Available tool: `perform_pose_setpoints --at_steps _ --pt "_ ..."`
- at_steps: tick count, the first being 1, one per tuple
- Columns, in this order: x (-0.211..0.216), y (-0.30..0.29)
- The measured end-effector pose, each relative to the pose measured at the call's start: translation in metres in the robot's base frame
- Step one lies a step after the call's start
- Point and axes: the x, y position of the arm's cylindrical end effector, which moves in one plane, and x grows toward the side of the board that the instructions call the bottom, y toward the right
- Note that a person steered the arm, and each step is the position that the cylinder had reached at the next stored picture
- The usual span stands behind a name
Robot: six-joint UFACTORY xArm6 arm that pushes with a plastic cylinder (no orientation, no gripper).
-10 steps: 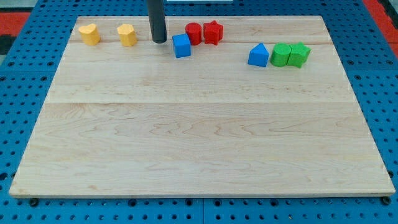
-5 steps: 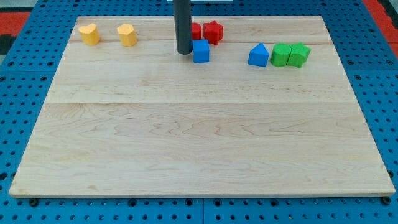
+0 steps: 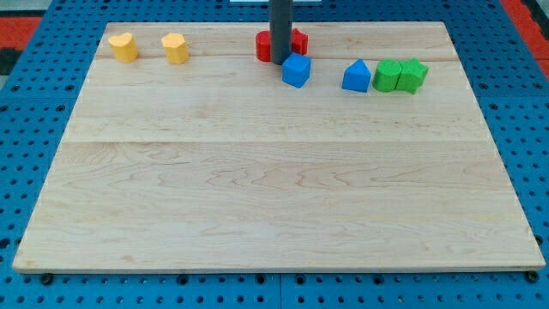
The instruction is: Move the blue cube to the left side of the blue triangle
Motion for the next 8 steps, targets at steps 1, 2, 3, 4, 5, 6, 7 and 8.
perform_pose_setpoints --at_steps 1,2,3,4,5,6,7,8 --pt "0.000 0.000" --pt "0.005 -0.002" --pt "0.017 -0.003" --pt "0.023 -0.004" --pt "0.023 -0.004" --pt "0.023 -0.004" --pt "0.023 -0.010" --pt "0.026 -0.011"
